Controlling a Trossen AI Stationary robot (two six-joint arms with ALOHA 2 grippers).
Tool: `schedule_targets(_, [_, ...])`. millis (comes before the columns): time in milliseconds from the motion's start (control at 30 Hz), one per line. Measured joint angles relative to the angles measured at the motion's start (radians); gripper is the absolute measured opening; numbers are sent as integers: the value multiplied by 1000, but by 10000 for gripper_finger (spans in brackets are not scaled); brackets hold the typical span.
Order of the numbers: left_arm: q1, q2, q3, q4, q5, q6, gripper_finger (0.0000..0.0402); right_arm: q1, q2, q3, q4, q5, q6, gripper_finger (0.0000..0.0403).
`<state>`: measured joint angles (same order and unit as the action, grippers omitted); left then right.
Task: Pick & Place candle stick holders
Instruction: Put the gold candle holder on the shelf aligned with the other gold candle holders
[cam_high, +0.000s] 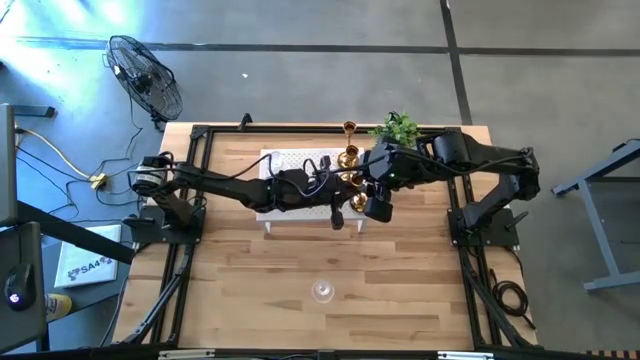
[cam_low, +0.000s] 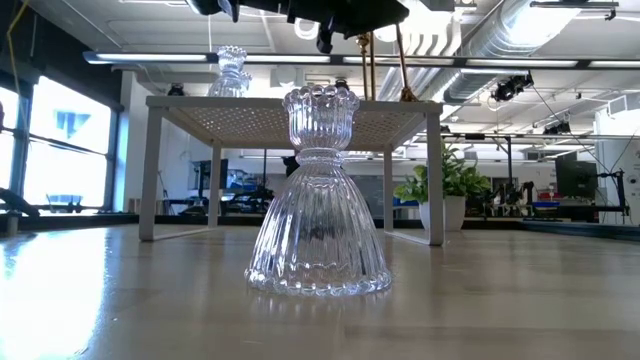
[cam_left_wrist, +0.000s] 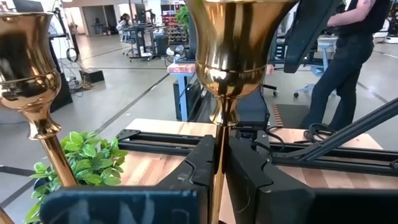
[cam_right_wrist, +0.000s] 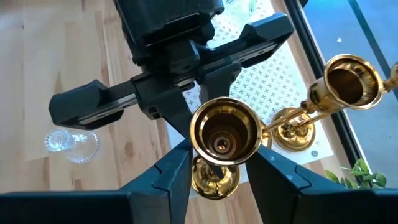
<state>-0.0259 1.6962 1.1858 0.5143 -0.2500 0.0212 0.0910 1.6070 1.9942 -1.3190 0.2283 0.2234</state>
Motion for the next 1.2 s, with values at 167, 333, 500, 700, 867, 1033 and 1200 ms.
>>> schedule_targets(167, [0,0,1,-12,-2,0,10,1,0,0,0,8,-7,138])
schedule_targets(333, [0,-1,2,-27,-4,-2,15,1,0,0,0,7,-22,138])
schedule_targets(500, [0,-2,2,-43,-6,-4,9,1,0,0,0,7,-23,138])
schedule_targets(700, [0,-4,3,-57,-9,-8,9,1,-5,0,-11,6,-26,138])
schedule_targets(867, [0,-11,2,-71,-11,-12,9,6,-28,0,-29,3,-37,138])
schedule_targets(1033, [0,-18,0,-80,-10,-12,9,25,-55,0,-52,6,-5,138])
schedule_targets(1200, [0,-29,0,-110,-14,-26,9,52,-77,0,-78,20,33,138])
